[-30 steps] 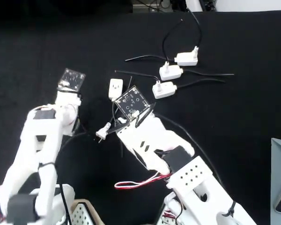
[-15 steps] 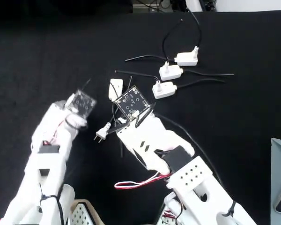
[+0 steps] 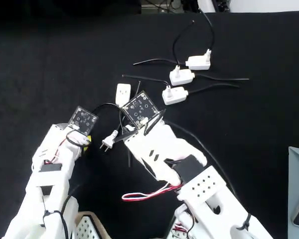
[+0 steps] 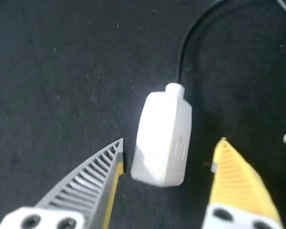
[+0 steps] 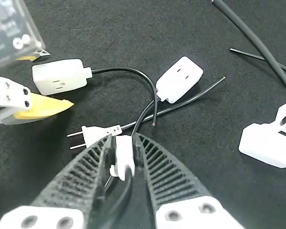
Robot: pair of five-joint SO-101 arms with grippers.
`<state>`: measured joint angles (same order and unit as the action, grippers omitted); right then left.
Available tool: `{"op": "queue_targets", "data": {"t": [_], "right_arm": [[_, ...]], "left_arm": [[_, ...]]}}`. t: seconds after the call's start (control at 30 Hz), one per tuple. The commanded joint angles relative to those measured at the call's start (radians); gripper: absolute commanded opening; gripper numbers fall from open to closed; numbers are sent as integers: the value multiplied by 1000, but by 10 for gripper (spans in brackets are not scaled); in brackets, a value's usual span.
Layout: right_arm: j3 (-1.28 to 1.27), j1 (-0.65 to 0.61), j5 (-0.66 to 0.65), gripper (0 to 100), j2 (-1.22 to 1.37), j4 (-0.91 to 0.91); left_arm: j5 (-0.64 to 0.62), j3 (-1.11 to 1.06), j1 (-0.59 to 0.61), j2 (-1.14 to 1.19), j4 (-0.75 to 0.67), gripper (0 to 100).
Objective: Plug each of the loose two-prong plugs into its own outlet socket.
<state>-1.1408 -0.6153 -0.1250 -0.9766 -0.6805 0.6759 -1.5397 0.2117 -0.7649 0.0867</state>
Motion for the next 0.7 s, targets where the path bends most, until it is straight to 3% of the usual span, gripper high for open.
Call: {"op": "queue_targets", "data": {"t": [0.0, 0.33, 0.5, 0.67], "right_arm": [[7, 11, 9, 11, -21, 0], [5, 11, 9, 11, -21, 0], [5, 11, 9, 11, -21, 0], [5, 11, 9, 11, -21, -2]], "left_arm": [[-12, 107, 30, -20, 112, 317], [-245, 366, 130, -161, 391, 317], [-261, 392, 162, -187, 382, 262], [-215, 387, 160, -44, 298, 258]]}}
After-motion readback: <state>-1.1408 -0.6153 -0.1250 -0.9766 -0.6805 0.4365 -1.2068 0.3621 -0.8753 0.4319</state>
